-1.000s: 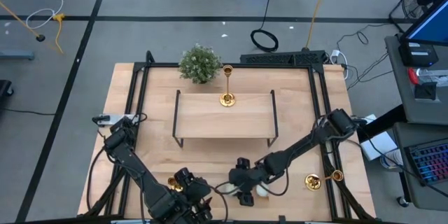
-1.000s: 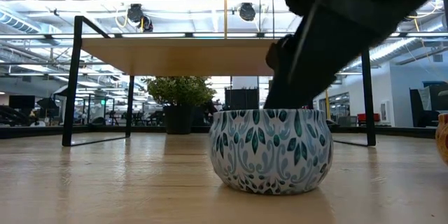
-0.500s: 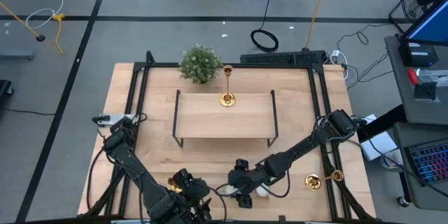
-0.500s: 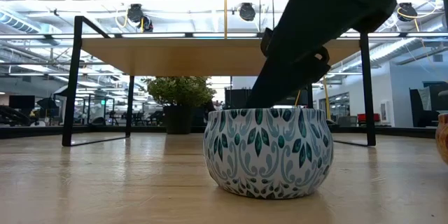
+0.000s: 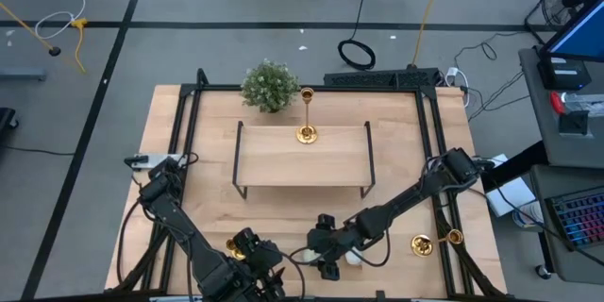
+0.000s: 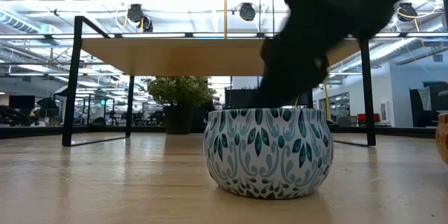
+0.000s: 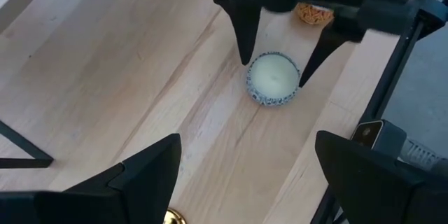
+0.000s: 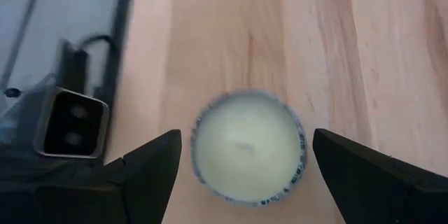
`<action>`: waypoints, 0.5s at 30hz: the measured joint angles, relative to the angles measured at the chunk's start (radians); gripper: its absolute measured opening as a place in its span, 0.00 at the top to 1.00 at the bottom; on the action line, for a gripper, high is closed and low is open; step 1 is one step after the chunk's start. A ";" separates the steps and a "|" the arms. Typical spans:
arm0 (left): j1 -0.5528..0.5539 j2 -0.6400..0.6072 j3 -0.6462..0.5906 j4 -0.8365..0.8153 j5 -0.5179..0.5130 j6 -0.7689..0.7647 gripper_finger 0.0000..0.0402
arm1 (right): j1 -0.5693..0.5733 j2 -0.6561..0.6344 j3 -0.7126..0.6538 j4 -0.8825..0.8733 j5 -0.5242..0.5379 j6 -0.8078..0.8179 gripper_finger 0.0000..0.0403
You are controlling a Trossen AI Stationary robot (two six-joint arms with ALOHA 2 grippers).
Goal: Stock candles and holders on shelf
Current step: Put the blue scented candle on the shelf
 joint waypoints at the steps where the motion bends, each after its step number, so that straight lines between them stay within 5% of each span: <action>1: 0.000 0.000 0.000 0.001 -0.002 0.000 0.16 | 0.000 0.004 -0.001 -0.010 0.000 0.004 0.20; 15: 0.000 0.000 0.000 0.001 -0.007 0.000 0.16 | 0.002 0.033 0.000 0.008 0.029 0.029 0.14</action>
